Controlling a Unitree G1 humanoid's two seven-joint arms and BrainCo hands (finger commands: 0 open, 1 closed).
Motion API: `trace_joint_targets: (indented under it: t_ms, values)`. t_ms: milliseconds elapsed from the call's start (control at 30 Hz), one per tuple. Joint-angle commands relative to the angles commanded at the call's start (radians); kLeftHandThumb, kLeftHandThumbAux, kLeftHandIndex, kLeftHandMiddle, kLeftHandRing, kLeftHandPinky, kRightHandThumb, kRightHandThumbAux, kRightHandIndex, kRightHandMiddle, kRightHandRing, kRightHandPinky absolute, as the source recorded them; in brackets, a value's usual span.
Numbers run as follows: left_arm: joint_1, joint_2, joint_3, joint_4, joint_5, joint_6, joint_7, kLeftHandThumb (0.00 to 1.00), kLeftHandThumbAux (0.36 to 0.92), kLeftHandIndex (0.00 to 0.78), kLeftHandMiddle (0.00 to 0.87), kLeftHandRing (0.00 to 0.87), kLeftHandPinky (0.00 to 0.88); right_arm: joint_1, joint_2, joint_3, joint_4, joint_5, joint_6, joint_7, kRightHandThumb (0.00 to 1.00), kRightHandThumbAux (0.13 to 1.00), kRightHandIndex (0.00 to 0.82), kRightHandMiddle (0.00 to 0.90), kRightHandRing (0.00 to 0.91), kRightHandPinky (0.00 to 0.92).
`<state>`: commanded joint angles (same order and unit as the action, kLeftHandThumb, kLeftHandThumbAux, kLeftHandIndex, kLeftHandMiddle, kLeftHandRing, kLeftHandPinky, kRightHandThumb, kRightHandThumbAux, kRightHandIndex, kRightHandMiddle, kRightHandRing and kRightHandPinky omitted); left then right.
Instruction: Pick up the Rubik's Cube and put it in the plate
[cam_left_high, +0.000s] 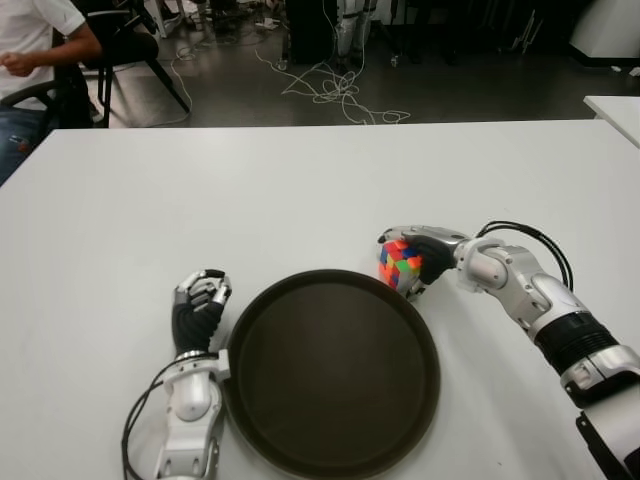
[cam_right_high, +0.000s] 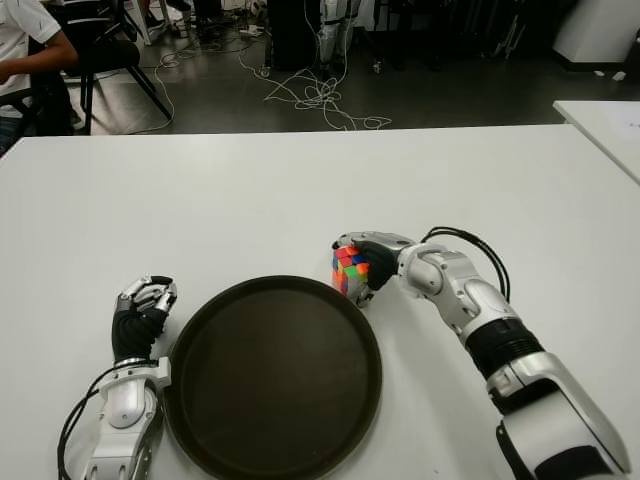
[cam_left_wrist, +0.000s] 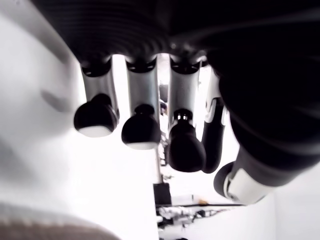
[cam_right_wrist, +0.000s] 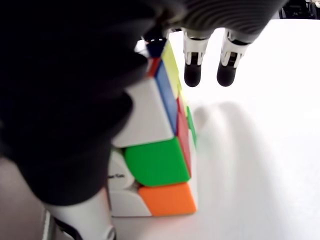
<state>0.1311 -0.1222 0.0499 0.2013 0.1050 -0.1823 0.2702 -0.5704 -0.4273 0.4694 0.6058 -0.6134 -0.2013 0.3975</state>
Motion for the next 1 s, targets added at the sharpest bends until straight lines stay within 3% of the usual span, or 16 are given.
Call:
trace_joint_targets:
  t_ms: [500, 800, 867, 1000]
  values:
    - [-0.002, 0.002, 0.002, 0.004, 0.001, 0.010, 0.004, 0.703, 0.705, 0.443, 0.811, 0.833, 0.843, -0.004, 0.008, 0.012, 0.028, -0.006, 0.015, 0.012, 0.000, 0.885, 0.000, 0.000, 0.000, 0.009]
    - [0.003, 0.005, 0.000, -0.032, -0.017, 0.073, -0.023, 0.705, 0.705, 0.443, 0.809, 0.833, 0.838, 0.007, 0.000, 0.006, -0.008, -0.004, 0.015, 0.013, 0.000, 0.854, 0.000, 0.001, 0.005, 0.018]
    - [0.005, 0.007, -0.001, -0.038, -0.018, 0.083, -0.029, 0.706, 0.705, 0.444, 0.808, 0.832, 0.837, 0.004, 0.007, 0.010, 0.019, -0.017, 0.006, -0.026, 0.000, 0.864, 0.020, 0.016, 0.022, 0.039]
    - [0.007, 0.012, -0.002, -0.044, -0.015, 0.083, -0.039, 0.707, 0.705, 0.444, 0.810, 0.835, 0.840, 0.008, 0.007, 0.021, 0.029, -0.064, 0.001, -0.126, 0.000, 0.901, 0.193, 0.161, 0.173, 0.170]
